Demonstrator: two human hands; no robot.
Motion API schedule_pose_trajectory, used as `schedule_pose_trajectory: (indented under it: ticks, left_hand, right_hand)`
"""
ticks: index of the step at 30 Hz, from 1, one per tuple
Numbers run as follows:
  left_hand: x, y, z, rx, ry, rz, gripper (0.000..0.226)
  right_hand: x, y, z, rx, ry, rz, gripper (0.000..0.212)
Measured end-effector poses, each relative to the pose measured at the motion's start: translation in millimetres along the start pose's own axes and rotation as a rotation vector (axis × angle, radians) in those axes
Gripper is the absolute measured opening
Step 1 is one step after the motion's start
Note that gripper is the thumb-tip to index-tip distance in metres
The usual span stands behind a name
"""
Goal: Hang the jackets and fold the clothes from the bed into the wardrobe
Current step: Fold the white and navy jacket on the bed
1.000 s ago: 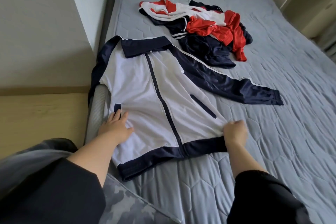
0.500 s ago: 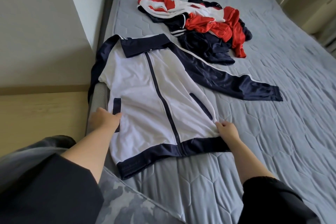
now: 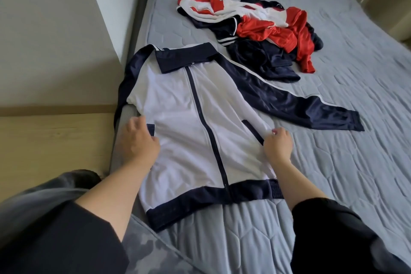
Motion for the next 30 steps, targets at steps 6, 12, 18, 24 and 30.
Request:
schedule_pose_trajectory:
  ticks: [6, 12, 18, 24, 30]
  left_hand:
    - [-25, 46, -26, -0.123, -0.207, -0.278, 0.061]
    - [-51, 50, -68, -0.143, -0.418, -0.195, 0.066]
    - [-68, 44, -88, -0.151, -0.472, -0.182, 0.074]
    - [-74, 46, -91, -0.162, -0.453, -0.18, 0.076]
    - [-77, 45, -95, -0.156, -0.457, -0.173, 0.075]
  right_hand:
    - [-40, -63, -15, -0.233, -0.103, 0.026, 0.025]
    - [-80, -89, -40, -0.886, -0.491, -0.578, 0.046]
    - [-130, -113, -38, -1.198, -0.299, -0.634, 0.038]
    - [-197, -127, 20, -1.188, -0.07, -0.316, 0.041]
    - [-182, -116, -2, -0.83, -0.114, -0.406, 0.057]
Point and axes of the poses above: each hand's wrist, its own x-axis away from the middle knuckle, its own z-axis out of the back of the hand, y = z × x, the point moved 2 cm from there along -x, towards the middle knuckle, and after that the axes turned 3 degrees about x, right-handed, at the moved point
